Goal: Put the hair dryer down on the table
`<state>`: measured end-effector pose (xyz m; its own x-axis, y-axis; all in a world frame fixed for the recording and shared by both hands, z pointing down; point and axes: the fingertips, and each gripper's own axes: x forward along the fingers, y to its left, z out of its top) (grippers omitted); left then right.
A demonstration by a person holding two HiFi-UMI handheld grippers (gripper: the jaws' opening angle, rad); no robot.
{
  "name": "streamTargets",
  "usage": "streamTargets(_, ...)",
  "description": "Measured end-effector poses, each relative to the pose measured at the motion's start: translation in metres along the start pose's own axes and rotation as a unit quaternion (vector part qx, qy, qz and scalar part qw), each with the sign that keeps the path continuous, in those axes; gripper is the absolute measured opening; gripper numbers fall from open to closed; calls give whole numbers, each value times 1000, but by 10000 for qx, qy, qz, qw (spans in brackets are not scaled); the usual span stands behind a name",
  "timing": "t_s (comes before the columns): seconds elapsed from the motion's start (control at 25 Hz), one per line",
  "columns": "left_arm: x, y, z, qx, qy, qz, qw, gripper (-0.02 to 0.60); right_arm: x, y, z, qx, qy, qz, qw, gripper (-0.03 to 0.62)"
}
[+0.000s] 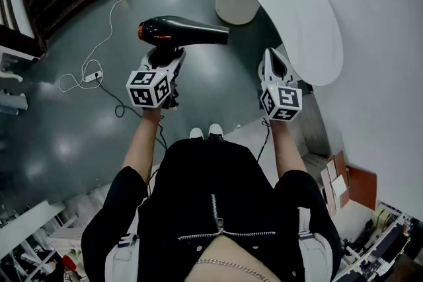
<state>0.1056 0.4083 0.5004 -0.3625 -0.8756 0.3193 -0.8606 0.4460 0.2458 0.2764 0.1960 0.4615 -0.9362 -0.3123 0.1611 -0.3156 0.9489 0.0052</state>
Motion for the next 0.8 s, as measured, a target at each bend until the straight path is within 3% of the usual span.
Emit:
streamTargets(0.28,-9,-2,-2,-1,-13,50,10000,258,-5,11,5,109,-126,261,9995,4)
streamTargets(0.8,-3,-8,-4,-53,-57,244,9997,258,0,-10,1,141,-108,232,9996,6)
